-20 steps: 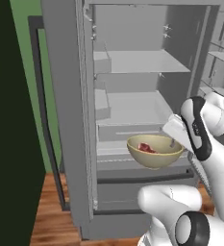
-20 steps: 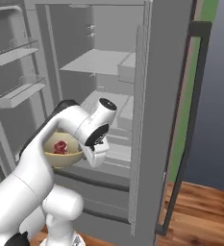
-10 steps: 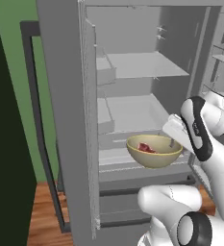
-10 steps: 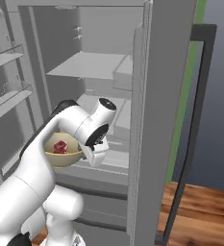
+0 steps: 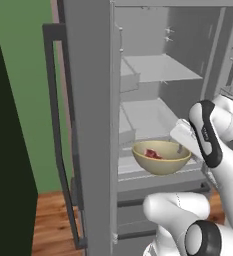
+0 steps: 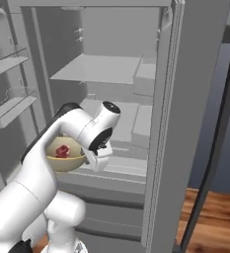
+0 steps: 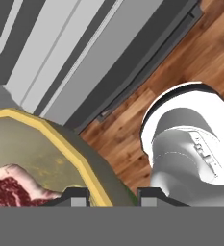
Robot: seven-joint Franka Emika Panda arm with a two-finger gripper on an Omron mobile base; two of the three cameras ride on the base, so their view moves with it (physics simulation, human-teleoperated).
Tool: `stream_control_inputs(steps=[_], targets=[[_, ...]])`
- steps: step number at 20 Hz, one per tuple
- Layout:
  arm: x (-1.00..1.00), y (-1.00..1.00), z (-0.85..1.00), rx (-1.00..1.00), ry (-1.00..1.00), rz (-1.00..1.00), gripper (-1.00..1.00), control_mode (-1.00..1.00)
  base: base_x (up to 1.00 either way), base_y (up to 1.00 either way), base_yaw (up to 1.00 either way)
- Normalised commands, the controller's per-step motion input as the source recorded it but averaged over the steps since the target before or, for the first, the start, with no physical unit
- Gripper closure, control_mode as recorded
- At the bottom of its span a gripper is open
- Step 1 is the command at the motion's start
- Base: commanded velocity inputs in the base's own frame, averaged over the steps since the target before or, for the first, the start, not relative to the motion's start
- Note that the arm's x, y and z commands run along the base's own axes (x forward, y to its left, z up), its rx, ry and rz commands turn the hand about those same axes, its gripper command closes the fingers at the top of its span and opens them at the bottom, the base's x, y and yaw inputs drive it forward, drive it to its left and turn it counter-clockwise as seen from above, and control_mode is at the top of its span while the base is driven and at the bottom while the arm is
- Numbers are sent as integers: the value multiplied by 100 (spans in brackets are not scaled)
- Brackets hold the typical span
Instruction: Place one of the steaks on the plate and the other in the bowl. Then place the bowl in the fridge.
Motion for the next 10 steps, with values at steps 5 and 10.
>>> stream_control_inputs(steps=[5, 10], targets=[[0, 0, 0, 0, 0, 0, 100, 100, 50, 0, 0], [0, 0, 0, 0, 0, 0, 100, 100, 60, -2, 0]])
